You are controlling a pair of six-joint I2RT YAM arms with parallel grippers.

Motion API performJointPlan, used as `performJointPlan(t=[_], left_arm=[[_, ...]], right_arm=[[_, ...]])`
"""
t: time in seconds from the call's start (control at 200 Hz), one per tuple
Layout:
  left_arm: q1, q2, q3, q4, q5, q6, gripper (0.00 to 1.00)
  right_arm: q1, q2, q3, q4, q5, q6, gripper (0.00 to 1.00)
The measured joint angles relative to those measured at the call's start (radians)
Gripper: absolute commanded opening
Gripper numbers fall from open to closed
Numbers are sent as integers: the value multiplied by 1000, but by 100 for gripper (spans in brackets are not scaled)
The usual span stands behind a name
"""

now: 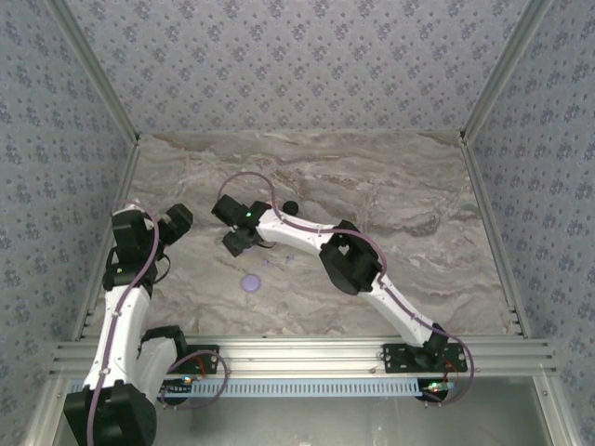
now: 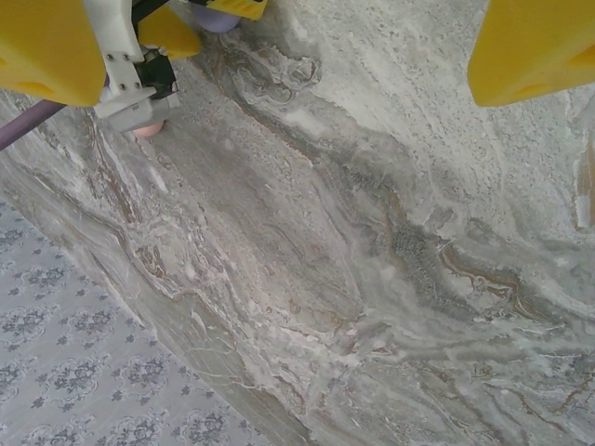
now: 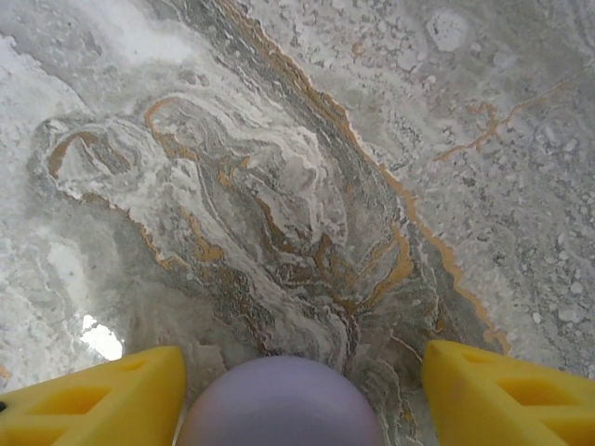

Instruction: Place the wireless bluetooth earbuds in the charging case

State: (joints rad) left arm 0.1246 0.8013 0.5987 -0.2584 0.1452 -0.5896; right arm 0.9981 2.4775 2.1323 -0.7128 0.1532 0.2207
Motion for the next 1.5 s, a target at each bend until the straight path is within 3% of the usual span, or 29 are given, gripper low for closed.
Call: performJointPlan(t=[0.32,0.61,0.854,1.189,1.499], left_arm=[[0,0,-4,1,0,-7,99],[0,7,-9,17,3,-11,99],[0,9,-9,30,52,-14,98],[-12,119,55,89,361,-3,92],[-214,202,210,220,684,0,92]], right_arm=[[0,-53,-93,29,-22,12,70],[0,-68,-121,42,-26,16,50],[-5,-140,-227,70,-35,-16,49],[-89,-670,-656,332,-63,-196,49],[-79,-1106,-925,536,-50,-485,51]])
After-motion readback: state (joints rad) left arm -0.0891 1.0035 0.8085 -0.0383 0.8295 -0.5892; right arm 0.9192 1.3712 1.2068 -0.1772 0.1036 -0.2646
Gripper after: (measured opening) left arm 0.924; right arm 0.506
